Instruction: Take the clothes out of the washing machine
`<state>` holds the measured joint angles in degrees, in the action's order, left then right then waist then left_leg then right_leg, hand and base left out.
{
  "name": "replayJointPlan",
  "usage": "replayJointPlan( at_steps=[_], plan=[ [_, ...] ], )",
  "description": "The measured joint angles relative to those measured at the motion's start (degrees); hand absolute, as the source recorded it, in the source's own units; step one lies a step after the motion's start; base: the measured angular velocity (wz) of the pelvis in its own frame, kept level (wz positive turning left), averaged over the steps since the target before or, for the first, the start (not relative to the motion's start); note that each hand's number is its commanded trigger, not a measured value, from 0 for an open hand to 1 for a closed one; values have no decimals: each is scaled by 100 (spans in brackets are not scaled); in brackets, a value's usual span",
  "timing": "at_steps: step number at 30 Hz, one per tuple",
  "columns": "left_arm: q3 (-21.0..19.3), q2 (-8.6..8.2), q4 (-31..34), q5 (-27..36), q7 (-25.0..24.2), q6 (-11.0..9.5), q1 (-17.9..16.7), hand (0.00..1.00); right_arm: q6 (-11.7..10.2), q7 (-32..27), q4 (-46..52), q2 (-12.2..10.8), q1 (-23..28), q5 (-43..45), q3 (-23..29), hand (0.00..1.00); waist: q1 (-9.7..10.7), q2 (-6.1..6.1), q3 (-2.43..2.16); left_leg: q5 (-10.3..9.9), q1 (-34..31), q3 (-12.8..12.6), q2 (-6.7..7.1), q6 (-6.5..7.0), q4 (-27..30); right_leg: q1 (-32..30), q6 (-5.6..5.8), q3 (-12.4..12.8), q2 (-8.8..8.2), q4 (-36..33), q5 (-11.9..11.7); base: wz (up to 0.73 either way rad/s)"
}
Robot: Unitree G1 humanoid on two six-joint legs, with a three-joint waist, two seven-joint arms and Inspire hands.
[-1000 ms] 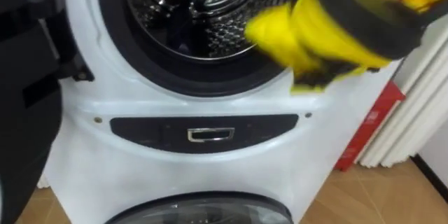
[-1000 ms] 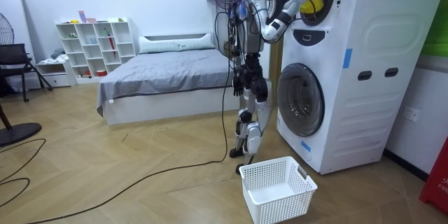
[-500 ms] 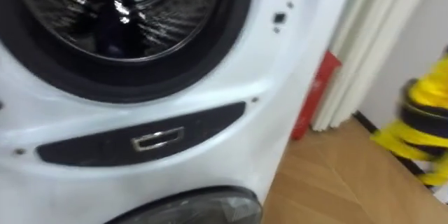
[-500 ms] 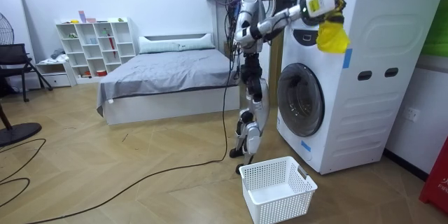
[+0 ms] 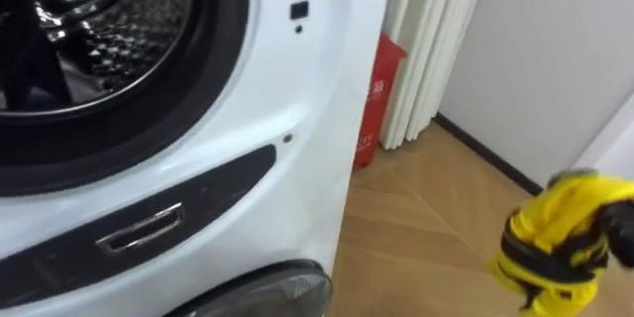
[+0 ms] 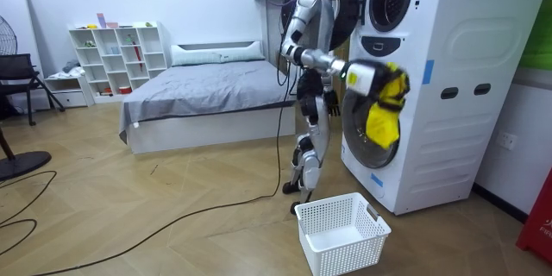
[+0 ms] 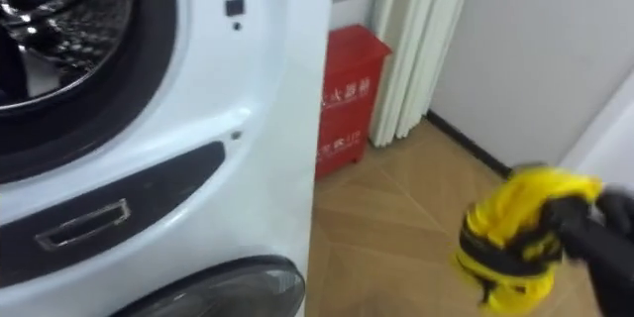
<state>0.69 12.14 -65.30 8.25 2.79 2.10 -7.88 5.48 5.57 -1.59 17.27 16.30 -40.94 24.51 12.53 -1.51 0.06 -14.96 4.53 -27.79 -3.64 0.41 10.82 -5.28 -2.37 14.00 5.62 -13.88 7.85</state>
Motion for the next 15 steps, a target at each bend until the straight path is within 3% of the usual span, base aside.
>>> replayJointPlan(
  at_steps=[7, 9, 10, 15],
  plan=[
    [313, -2, 1, 114, -194, -13, 97, 0, -2, 1, -1052, 8, -78, 63, -126, 100, 221, -356, -3, 1, -217, -196, 36, 0, 5, -408, 10, 216, 65, -165, 0, -26],
    [409, -1, 8, 111, -227, -13, 212, 0, -64, -41, -1612, 19, -368, 46, -132, 100, 296, -429, -5, 1, -339, -199, 36, 1, 57, -607, 24, 301, 93, -215, -16, -17],
    [418, -3, 8, 112, -245, -14, 220, 0, -80, -69, -1745, 21, -431, 45, -135, 100, 295, -420, 16, 1, -373, -196, 36, 1, 75, -636, 29, 303, 93, -225, -25, -13],
    [485, 3, 66, 265, -359, -128, 495, 0, -240, -143, -2589, 34, -955, 168, -289, 100, 312, -639, 28, 36, -828, -177, 100, 60, 97, -1207, 70, 334, 77, -511, -31, -6]
  ],
)
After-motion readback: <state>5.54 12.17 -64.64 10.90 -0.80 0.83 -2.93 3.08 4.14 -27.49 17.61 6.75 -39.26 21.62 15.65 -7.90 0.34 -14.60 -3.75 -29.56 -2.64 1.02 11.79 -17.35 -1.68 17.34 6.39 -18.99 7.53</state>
